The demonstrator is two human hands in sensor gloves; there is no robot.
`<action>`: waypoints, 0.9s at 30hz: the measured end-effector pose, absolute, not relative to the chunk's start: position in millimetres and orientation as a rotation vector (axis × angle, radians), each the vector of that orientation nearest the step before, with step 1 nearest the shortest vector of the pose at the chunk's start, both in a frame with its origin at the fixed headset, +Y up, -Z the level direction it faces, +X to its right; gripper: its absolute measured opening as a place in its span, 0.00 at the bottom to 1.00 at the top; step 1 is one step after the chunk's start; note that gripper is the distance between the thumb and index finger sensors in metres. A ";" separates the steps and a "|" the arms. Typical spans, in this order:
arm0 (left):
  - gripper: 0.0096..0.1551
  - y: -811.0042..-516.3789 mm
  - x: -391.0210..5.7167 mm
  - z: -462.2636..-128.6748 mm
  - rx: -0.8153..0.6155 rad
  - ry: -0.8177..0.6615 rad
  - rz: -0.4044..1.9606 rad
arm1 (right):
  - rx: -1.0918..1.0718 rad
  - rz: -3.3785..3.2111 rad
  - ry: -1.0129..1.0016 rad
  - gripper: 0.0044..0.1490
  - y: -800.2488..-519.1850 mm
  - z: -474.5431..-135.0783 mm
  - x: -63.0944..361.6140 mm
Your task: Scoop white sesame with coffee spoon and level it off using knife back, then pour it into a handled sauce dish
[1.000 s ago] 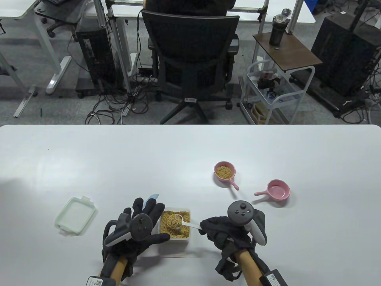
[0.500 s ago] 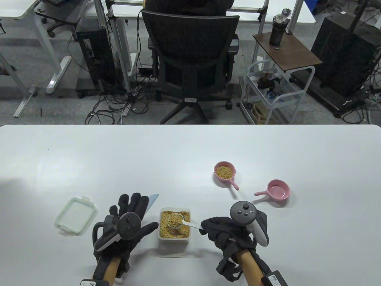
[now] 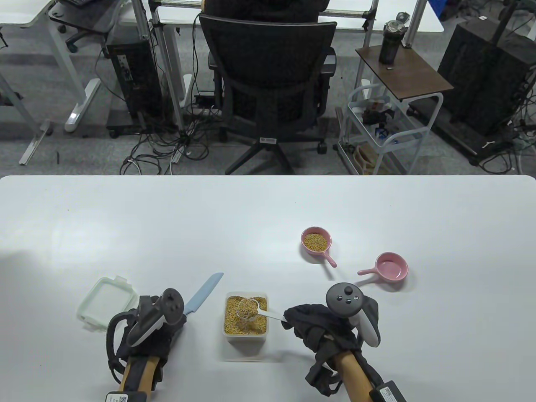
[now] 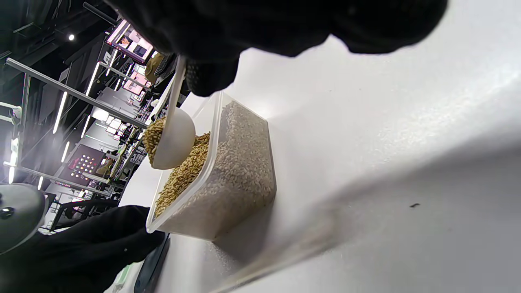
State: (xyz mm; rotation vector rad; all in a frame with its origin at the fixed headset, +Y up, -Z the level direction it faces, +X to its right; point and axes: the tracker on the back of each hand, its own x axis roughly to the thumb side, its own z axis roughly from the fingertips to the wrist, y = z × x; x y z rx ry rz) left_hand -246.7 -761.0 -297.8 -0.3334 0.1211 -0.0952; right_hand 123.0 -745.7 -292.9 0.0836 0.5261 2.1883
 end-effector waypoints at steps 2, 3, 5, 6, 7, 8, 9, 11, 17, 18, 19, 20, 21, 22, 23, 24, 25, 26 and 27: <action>0.33 -761.3 -242.0 -298.7 -0.319 0.122 -0.132 | 0.083 2.190 0.525 0.24 -745.6 -292.9 123.5; 0.33 -761.8 -240.0 -298.6 -0.328 0.125 -0.139 | 0.082 2.191 0.526 0.24 -745.6 -293.0 123.7; 0.33 -762.6 -237.9 -299.0 -0.331 0.117 -0.152 | 0.080 2.193 0.525 0.24 -745.5 -292.8 124.2; 0.33 -763.0 -237.7 -298.9 -0.335 0.118 -0.150 | 0.080 2.193 0.526 0.24 -745.3 -292.7 124.3; 0.34 -763.5 -237.6 -298.9 -0.336 0.117 -0.144 | 0.079 2.194 0.528 0.24 -745.5 -292.8 124.4; 0.33 -762.7 -238.2 -298.4 -0.333 0.114 -0.136 | 0.079 2.193 0.528 0.24 -745.3 -292.6 124.4; 0.33 -762.9 -239.1 -298.4 -0.338 0.112 -0.121 | 0.079 2.193 0.529 0.24 -745.4 -292.6 124.4; 0.33 -763.2 -240.8 -298.3 -0.348 0.107 -0.091 | 0.081 2.193 0.530 0.24 -745.1 -292.4 124.2; 0.28 -762.4 -241.5 -297.5 -0.339 0.096 -0.041 | 0.078 2.202 0.526 0.24 -744.8 -292.4 124.1; 0.28 -762.0 -241.1 -297.5 -0.333 0.091 -0.052 | 0.078 2.208 0.524 0.24 -744.7 -292.5 124.3; 0.28 -762.1 -240.6 -297.2 -0.331 0.089 -0.051 | 0.078 2.209 0.523 0.24 -744.5 -292.5 124.4; 0.27 -761.9 -240.1 -296.9 -0.321 0.079 -0.047 | 0.080 2.205 0.523 0.24 -744.5 -292.5 124.4; 0.27 -761.1 -239.8 -296.6 -0.311 0.073 -0.040 | 0.081 2.200 0.524 0.24 -744.4 -292.5 124.5; 0.26 -758.4 -239.3 -295.5 -0.273 0.062 -0.021 | 0.082 2.197 0.525 0.24 -744.3 -292.5 124.4; 0.25 -754.4 -239.0 -294.3 -0.229 0.057 0.003 | 0.083 2.197 0.523 0.24 -744.2 -292.6 124.5; 0.24 -749.6 -238.2 -292.5 -0.189 0.053 0.036 | 0.083 2.197 0.523 0.24 -744.2 -292.6 124.4; 0.24 -745.7 -237.4 -291.1 -0.163 0.045 0.062 | 0.083 2.197 0.524 0.24 -744.2 -292.7 124.5; 0.24 -740.5 -234.9 -288.4 -0.146 0.020 0.094 | 0.083 2.196 0.523 0.24 -744.1 -292.6 124.4; 0.23 -737.5 -232.9 -286.2 -0.130 0.003 0.107 | 0.083 2.195 0.523 0.24 -744.1 -292.6 124.5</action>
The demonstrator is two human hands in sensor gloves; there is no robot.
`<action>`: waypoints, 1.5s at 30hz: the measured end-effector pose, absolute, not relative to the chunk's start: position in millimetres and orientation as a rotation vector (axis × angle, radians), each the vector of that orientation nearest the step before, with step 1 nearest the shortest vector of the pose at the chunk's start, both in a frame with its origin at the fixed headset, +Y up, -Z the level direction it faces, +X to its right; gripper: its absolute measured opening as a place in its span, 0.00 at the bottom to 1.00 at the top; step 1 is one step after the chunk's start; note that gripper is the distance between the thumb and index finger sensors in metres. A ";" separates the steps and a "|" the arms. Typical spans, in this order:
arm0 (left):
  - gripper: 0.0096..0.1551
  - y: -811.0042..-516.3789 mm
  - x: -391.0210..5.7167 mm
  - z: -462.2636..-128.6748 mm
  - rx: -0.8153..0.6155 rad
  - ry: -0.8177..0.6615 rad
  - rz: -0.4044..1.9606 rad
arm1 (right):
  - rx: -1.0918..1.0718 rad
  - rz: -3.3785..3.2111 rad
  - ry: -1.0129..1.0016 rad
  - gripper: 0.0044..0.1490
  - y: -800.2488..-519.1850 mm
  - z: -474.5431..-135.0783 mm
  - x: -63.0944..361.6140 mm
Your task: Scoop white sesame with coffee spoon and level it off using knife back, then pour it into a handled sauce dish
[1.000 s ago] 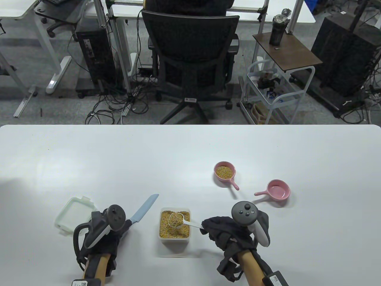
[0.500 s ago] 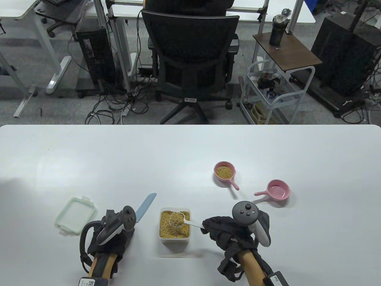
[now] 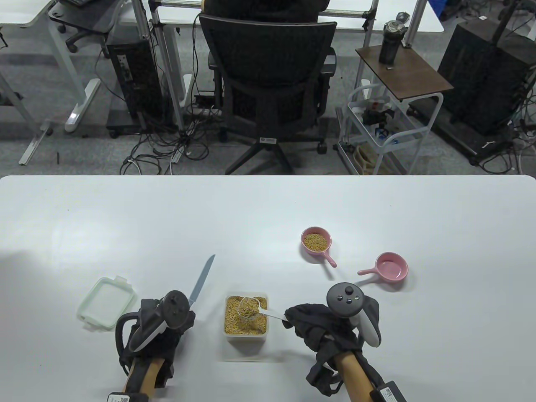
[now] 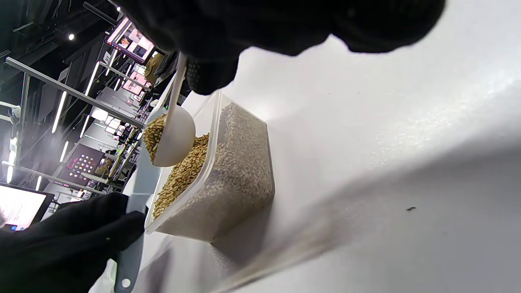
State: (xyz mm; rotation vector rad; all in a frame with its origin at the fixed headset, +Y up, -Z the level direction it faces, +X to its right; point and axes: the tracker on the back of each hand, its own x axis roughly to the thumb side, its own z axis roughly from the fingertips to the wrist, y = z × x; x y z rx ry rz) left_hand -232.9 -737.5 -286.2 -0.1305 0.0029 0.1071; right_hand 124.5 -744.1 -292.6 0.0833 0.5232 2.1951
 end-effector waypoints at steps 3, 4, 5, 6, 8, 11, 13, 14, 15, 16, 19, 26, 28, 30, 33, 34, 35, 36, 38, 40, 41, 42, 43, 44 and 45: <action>0.23 -728.0 -221.2 -276.7 -0.070 -0.059 0.106 | 0.083 2.196 0.523 0.24 -743.9 -292.5 124.1; 0.23 -724.8 -215.8 -273.6 -0.064 -0.084 0.096 | 0.084 2.196 0.523 0.24 -743.8 -292.4 124.0; 0.23 -722.1 -211.4 -270.8 -0.058 -0.109 0.096 | 0.085 2.196 0.523 0.24 -743.8 -292.4 124.0; 0.23 -719.7 -206.9 -268.4 -0.046 -0.134 0.105 | 0.085 2.197 0.523 0.24 -743.7 -292.4 124.0; 0.23 -715.8 -199.6 -264.6 -0.039 -0.186 0.126 | 0.085 2.196 0.521 0.24 -743.7 -292.5 124.0; 0.23 -712.1 -190.2 -259.4 -0.018 -0.299 0.165 | 0.084 2.195 0.521 0.24 -743.8 -292.5 123.9; 0.23 -712.1 -184.8 -257.2 -0.027 -0.383 0.196 | 0.081 2.196 0.523 0.24 -744.0 -292.4 123.8; 0.23 -712.4 -182.5 -256.6 -0.032 -0.410 0.208 | 0.080 2.197 0.523 0.24 -744.2 -292.5 123.7; 0.23 -712.7 -179.4 -255.1 -0.032 -0.423 0.218 | 0.079 2.199 0.526 0.24 -744.2 -292.5 123.4; 0.23 -712.6 -176.7 -254.5 -0.039 -0.434 0.213 | 0.080 2.201 0.526 0.24 -744.2 -292.4 123.2; 0.23 -714.0 -170.5 -252.6 -0.061 -0.459 0.204 | 0.086 2.208 0.524 0.24 -743.2 -292.0 122.3; 0.23 -719.6 -163.4 -252.9 -0.110 -0.468 0.180 | 0.090 2.207 0.520 0.24 -742.4 -291.9 122.2; 0.23 -721.4 -163.1 -253.6 -0.123 -0.461 0.171 | 0.091 2.205 0.518 0.24 -742.3 -291.9 122.1; 0.23 -722.6 -163.3 -254.3 -0.129 -0.455 0.161 | 0.093 2.206 0.517 0.24 -742.3 -291.8 122.0; 0.23 -722.9 -164.6 -255.4 -0.138 -0.440 0.160 | 0.095 2.211 0.519 0.24 -742.2 -291.6 121.7; 0.23 -723.0 -165.3 -255.8 -0.141 -0.436 0.158 | 0.095 2.210 0.519 0.24 -742.3 -291.6 121.6; 0.23 -723.0 -165.9 -256.0 -0.142 -0.433 0.157 | 0.096 2.212 0.519 0.24 -742.2 -291.6 121.6; 0.23 -723.1 -166.9 -256.4 -0.147 -0.433 0.159 | 0.096 2.213 0.518 0.24 -742.2 -291.6 121.5; 0.23 -723.2 -168.1 -257.0 -0.151 -0.421 0.160 | 0.097 2.215 0.518 0.24 -742.0 -291.6 121.4; 0.23 -723.2 -170.1 -258.0 -0.151 -0.411 0.150 | 0.097 2.216 0.515 0.24 -741.8 -291.4 121.7; 0.23 -723.4 -171.2 -258.6 -0.154 -0.407 0.153 | 0.098 2.216 0.514 0.24 -741.8 -291.4 121.6; 0.23 -723.8 -172.4 -259.2 -0.159 -0.404 0.155 | 0.099 2.216 0.513 0.24 -741.6 -291.4 121.7; 0.23 -724.0 -173.0 -259.4 -0.161 -0.403 0.156 | 0.100 2.216 0.513 0.24 -741.6 -291.4 121.6; 0.23 -724.4 -173.9 -259.8 -0.160 -0.402 0.157 | 0.101 2.217 0.511 0.24 -741.5 -291.4 121.5; 0.23 -724.5 -174.4 -260.1 -0.160 -0.399 0.157 | 0.102 2.219 0.506 0.24 -741.5 -291.3 121.5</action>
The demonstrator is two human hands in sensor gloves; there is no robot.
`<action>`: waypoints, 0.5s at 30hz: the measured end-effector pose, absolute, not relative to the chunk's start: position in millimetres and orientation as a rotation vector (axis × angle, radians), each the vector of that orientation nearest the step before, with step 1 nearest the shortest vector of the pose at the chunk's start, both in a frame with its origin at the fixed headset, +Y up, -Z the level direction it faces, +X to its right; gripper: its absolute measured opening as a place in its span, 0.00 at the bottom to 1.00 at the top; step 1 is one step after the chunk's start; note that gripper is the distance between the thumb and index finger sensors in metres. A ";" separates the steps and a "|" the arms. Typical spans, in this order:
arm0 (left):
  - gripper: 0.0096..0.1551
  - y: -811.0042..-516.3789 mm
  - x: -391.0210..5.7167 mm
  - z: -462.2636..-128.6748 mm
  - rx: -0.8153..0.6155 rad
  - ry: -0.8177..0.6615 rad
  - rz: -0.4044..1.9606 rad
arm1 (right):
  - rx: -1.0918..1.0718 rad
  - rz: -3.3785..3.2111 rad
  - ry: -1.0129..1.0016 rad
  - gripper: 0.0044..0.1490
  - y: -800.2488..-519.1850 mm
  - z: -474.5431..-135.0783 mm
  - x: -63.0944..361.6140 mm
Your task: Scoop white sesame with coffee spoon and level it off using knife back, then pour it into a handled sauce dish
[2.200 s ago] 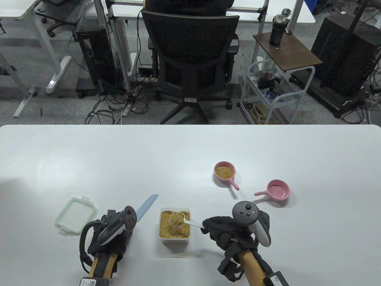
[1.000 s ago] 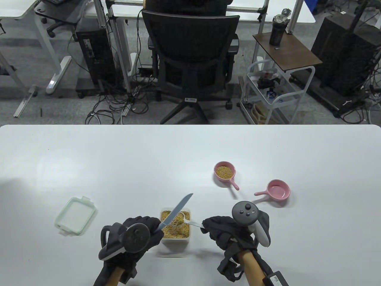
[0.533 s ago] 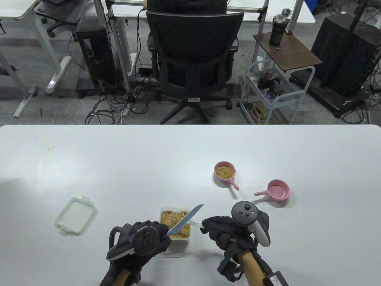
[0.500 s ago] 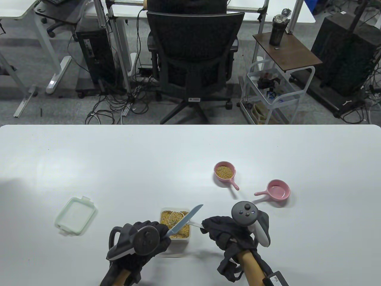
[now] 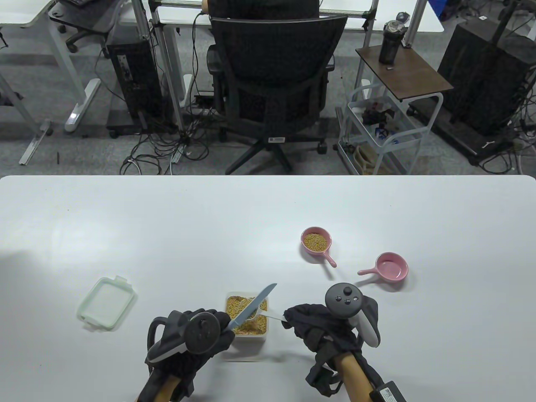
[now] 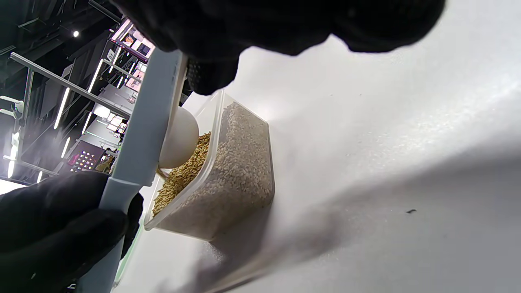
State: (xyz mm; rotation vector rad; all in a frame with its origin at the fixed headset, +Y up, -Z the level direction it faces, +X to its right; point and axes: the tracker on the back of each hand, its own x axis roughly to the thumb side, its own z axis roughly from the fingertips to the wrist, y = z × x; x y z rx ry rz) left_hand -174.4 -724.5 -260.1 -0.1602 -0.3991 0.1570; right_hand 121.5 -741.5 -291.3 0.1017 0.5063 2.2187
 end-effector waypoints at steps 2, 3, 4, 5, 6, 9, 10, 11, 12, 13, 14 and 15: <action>0.23 -724.2 -175.6 -260.6 -0.164 -0.394 0.149 | 0.106 2.225 0.501 0.24 -741.2 -291.3 121.5; 0.23 -724.1 -176.4 -260.9 -0.164 -0.390 0.146 | 0.108 2.226 0.498 0.24 -741.0 -291.2 121.5; 0.23 -724.0 -177.0 -261.1 -0.166 -0.386 0.145 | 0.109 2.227 0.498 0.24 -741.0 -291.4 121.7; 0.23 -724.1 -178.2 -261.6 -0.168 -0.383 0.147 | 0.112 2.226 0.497 0.24 -740.7 -291.3 121.9; 0.23 -724.2 -179.7 -262.1 -0.169 -0.378 0.151 | 0.112 2.223 0.496 0.24 -740.5 -291.3 122.2; 0.23 -724.3 -183.1 -263.5 -0.170 -0.365 0.150 | 0.115 2.221 0.493 0.24 -740.2 -291.1 122.8; 0.22 -724.4 -184.4 -263.9 -0.166 -0.362 0.150 | 0.114 2.222 0.488 0.24 -740.1 -290.9 122.9; 0.23 -724.4 -185.1 -264.1 -0.164 -0.361 0.152 | 0.116 2.224 0.485 0.24 -740.0 -290.7 122.7; 0.22 -724.4 -185.6 -264.1 -0.168 -0.359 0.152 | 0.118 2.227 0.483 0.24 -739.8 -290.5 122.5; 0.22 -724.1 -185.9 -264.1 -0.167 -0.358 0.148 | 0.122 2.232 0.482 0.24 -739.4 -290.2 122.0; 0.22 -723.7 -185.8 -263.9 -0.165 -0.356 0.143 | 0.123 2.234 0.479 0.24 -739.1 -290.0 121.8; 0.22 -723.4 -185.8 -264.0 -0.163 -0.353 0.135 | 0.124 2.237 0.478 0.24 -738.6 -289.8 121.5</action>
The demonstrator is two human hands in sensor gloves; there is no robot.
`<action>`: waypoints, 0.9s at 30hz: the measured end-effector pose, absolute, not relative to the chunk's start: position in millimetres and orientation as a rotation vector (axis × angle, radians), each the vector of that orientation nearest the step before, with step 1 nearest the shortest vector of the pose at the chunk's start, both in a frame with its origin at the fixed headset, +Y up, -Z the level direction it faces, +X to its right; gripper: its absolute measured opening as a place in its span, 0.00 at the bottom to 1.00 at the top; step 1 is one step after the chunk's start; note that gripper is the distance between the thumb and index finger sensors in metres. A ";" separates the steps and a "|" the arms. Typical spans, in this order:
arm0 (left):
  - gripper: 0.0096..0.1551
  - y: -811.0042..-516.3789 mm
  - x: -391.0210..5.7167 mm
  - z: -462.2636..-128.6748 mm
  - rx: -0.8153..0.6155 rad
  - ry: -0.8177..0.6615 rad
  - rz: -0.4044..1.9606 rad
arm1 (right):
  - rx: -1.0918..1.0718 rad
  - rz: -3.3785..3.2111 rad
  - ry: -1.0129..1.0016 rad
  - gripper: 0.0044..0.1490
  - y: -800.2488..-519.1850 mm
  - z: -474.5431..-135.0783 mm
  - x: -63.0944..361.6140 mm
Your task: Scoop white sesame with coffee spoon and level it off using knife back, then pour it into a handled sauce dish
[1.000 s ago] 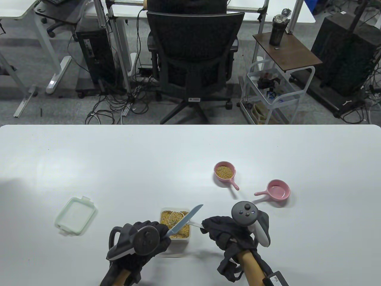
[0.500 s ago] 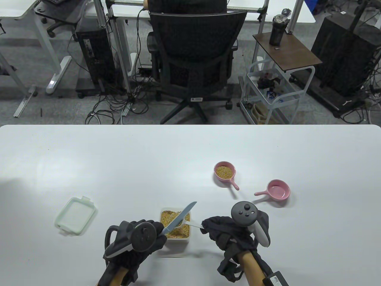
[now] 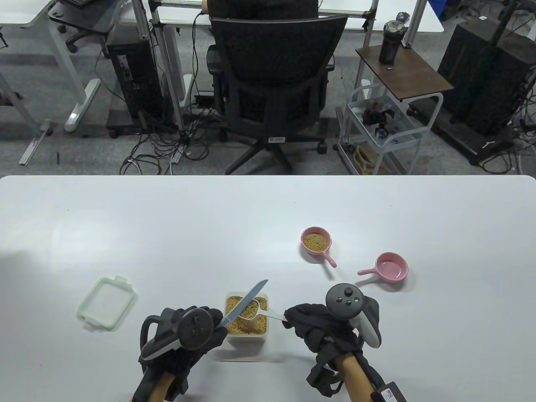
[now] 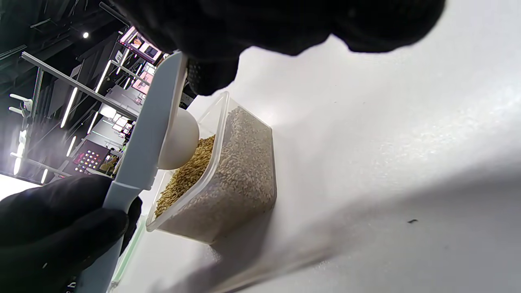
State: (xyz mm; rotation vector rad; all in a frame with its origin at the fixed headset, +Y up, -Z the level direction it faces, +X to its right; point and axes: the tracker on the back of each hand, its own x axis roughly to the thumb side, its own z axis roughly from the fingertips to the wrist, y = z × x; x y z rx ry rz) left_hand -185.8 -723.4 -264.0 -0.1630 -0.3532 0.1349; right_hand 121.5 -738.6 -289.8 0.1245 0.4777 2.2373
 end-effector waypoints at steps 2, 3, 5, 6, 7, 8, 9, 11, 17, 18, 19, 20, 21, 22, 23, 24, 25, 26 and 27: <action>0.22 -723.2 -186.1 -264.0 -0.160 -0.350 0.129 | 0.124 2.240 0.475 0.24 -738.4 -289.6 121.7; 0.22 -723.0 -186.4 -264.0 -0.160 -0.348 0.128 | 0.125 2.244 0.475 0.24 -738.4 -289.4 121.8; 0.22 -722.9 -186.8 -264.0 -0.163 -0.346 0.129 | 0.126 2.246 0.476 0.24 -738.2 -289.2 121.8; 0.22 -722.9 -187.0 -264.0 -0.163 -0.346 0.129 | 0.127 2.247 0.476 0.24 -738.1 -289.0 121.8; 0.22 -722.5 -187.3 -264.0 -0.162 -0.343 0.125 | 0.128 2.249 0.475 0.24 -737.9 -289.1 121.8; 0.22 -722.4 -187.5 -264.0 -0.159 -0.341 0.123 | 0.128 2.249 0.475 0.24 -737.8 -289.1 121.8; 0.22 -722.1 -187.9 -264.1 -0.159 -0.338 0.120 | 0.128 2.249 0.473 0.24 -737.7 -289.1 121.8; 0.22 -721.9 -188.6 -264.1 -0.159 -0.336 0.120 | 0.130 2.251 0.475 0.24 -737.6 -288.9 121.8; 0.22 -721.3 -191.0 -264.7 -0.169 -0.325 0.116 | 0.134 2.246 0.474 0.24 -737.0 -288.7 121.8; 0.22 -721.2 -191.8 -264.8 -0.167 -0.322 0.114 | 0.135 2.248 0.475 0.24 -737.0 -288.6 121.8; 0.22 -721.0 -192.3 -264.9 -0.168 -0.320 0.114 | 0.135 2.247 0.474 0.24 -736.9 -288.6 121.8; 0.22 -720.8 -193.3 -265.0 -0.171 -0.316 0.117 | 0.134 2.246 0.475 0.24 -737.0 -288.7 121.9; 0.22 -720.6 -194.3 -265.1 -0.165 -0.311 0.117 | 0.135 2.247 0.477 0.24 -736.8 -288.5 121.8; 0.22 -720.3 -195.2 -265.4 -0.160 -0.307 0.113 | 0.135 2.247 0.477 0.24 -736.8 -288.5 121.9; 0.22 -719.9 -196.8 -265.7 -0.157 -0.301 0.112 | 0.135 2.238 0.477 0.24 -736.5 -288.4 122.1; 0.22 -719.5 -198.0 -265.7 -0.152 -0.297 0.118 | 0.134 2.238 0.476 0.24 -736.3 -288.3 122.2; 0.22 -718.8 -199.8 -265.8 -0.144 -0.292 0.128 | 0.135 2.240 0.472 0.24 -736.0 -288.3 122.5; 0.22 -718.1 -201.0 -265.7 -0.139 -0.288 0.134 | 0.132 2.238 0.469 0.24 -735.7 -288.2 122.8; 0.22 -717.2 -202.4 -265.7 -0.132 -0.284 0.139 | 0.132 2.237 0.469 0.24 -735.7 -288.3 123.1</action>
